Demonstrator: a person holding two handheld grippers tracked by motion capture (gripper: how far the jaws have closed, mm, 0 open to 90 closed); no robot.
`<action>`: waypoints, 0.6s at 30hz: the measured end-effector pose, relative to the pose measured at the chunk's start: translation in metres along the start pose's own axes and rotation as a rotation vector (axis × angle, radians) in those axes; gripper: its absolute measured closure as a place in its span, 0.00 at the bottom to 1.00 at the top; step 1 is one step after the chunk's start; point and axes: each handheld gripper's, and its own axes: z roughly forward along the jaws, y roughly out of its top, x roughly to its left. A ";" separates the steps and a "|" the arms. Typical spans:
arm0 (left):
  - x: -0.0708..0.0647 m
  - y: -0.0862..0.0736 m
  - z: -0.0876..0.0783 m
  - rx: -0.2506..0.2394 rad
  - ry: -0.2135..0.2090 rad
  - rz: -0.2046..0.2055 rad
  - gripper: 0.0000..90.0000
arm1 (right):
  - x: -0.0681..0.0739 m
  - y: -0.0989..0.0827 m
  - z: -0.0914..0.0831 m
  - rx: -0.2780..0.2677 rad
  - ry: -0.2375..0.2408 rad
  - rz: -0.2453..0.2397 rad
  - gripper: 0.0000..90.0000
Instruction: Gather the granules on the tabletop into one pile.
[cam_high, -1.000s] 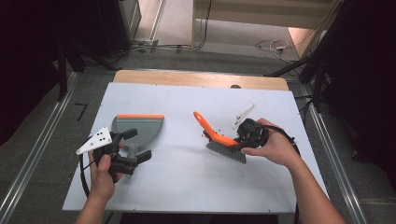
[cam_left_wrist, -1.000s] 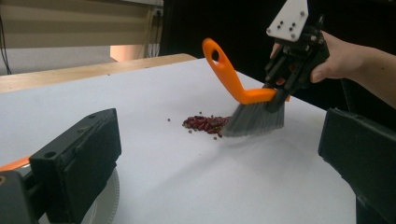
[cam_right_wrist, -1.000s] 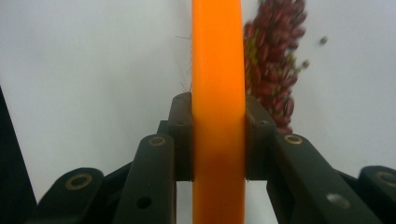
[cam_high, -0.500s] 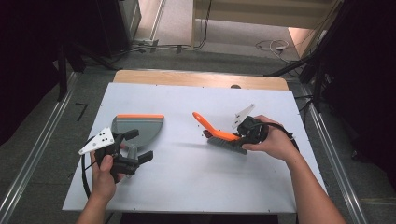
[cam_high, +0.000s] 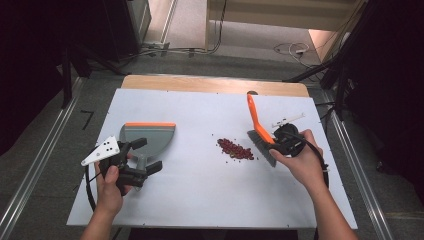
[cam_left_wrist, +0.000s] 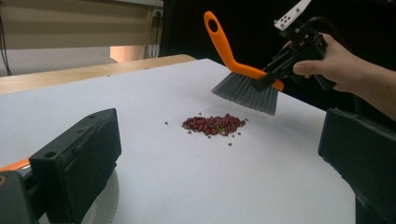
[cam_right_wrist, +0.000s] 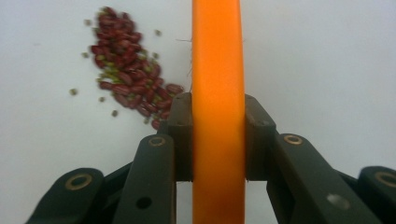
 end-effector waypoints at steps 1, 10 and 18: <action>-0.001 0.000 0.001 0.002 -0.001 -0.001 0.00 | 0.002 -0.002 0.003 0.014 -0.018 0.036 0.76; -0.001 -0.001 0.003 0.011 -0.002 0.000 0.00 | 0.032 0.009 0.021 0.055 -0.135 0.132 0.76; 0.000 0.000 0.000 0.000 -0.001 -0.003 0.00 | 0.049 0.026 0.029 0.053 -0.119 0.123 0.76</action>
